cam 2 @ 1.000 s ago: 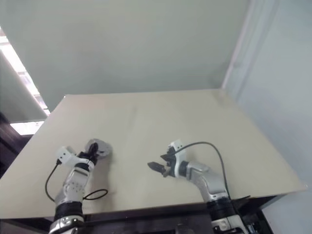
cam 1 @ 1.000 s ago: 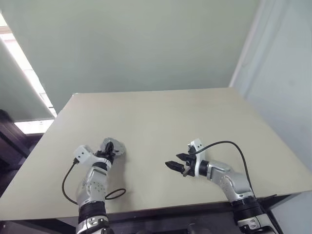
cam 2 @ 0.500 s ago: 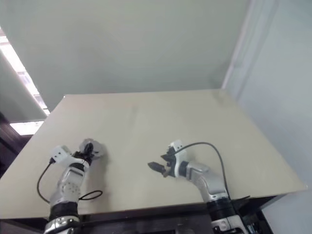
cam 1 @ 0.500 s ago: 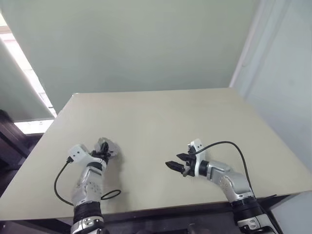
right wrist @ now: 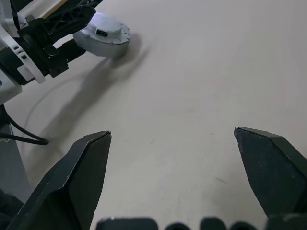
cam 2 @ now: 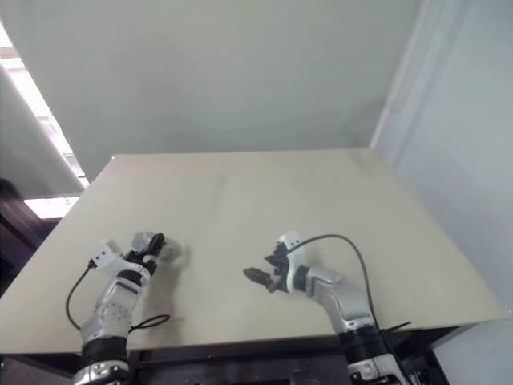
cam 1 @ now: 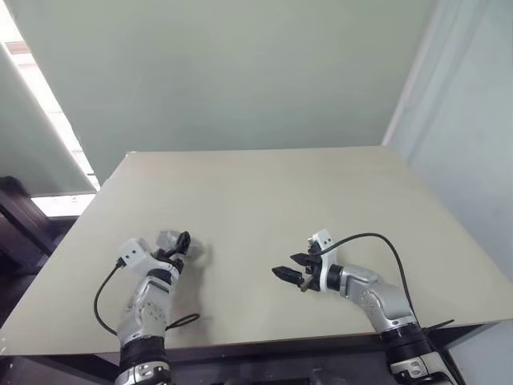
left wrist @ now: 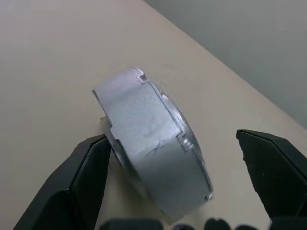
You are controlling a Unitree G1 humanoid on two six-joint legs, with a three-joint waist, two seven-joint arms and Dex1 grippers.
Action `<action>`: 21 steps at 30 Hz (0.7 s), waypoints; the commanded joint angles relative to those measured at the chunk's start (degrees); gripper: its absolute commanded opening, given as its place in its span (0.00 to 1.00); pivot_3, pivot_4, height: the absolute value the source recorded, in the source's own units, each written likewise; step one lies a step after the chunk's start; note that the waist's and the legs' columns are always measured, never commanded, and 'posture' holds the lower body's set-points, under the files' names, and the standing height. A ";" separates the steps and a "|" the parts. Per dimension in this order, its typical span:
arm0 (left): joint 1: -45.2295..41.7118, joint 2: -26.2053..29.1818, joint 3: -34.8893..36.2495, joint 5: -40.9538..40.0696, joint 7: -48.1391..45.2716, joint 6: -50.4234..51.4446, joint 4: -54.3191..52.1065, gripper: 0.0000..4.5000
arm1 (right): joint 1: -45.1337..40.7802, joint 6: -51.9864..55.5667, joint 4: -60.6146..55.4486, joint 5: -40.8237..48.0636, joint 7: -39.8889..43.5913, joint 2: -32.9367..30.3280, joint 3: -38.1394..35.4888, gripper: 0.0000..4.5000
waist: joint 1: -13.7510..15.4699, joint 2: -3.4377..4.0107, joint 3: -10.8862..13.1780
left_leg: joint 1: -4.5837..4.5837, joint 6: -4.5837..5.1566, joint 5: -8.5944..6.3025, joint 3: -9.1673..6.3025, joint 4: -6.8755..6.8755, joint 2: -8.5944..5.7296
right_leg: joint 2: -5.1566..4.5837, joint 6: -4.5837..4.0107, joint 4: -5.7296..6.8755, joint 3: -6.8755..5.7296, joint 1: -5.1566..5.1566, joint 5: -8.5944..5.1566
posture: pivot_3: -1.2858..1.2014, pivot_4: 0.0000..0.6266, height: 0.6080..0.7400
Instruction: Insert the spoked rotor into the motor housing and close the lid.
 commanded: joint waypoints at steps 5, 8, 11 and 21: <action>2.23 7.06 0.39 8.48 6.42 -5.76 -4.10 0.99 | -0.59 -1.00 -1.29 0.57 0.55 -0.09 -0.74 1.00 | -0.02 0.00 -0.01 | 0.02 0.00 0.00 -0.02 0.00 0.02 | 0.01 -0.02 0.03 -0.02 -0.01 0.01 | 0.52 0.00 1.00; 4.33 9.65 -0.71 9.71 4.75 -5.84 -8.58 0.99 | -0.41 -1.19 -1.29 0.89 0.11 -0.02 -1.62 1.00 | -0.01 0.00 -0.01 | 0.02 -0.01 0.00 0.00 -0.01 0.01 | 0.00 -0.02 0.03 0.00 -0.01 0.01 | 0.52 0.00 1.00; 5.86 11.41 -2.39 9.38 0.98 -4.71 -13.46 0.99 | -0.36 -0.53 -1.39 1.70 -0.99 0.46 -3.21 1.00 | 0.56 -0.01 -0.01 | -0.01 -0.02 0.00 -0.02 0.00 0.00 | -0.04 -0.02 0.03 -0.06 0.00 0.01 | 0.52 0.00 1.00; 6.25 14.00 -13.36 4.36 -15.41 3.79 -27.58 0.99 | 4.64 -5.79 -11.31 -2.67 -9.44 -3.26 -7.85 1.00 | 0.34 0.01 -0.01 | 0.00 -0.03 0.01 0.06 0.01 -0.01 | -0.05 -0.01 0.03 0.00 0.00 0.01 | 0.52 0.00 1.00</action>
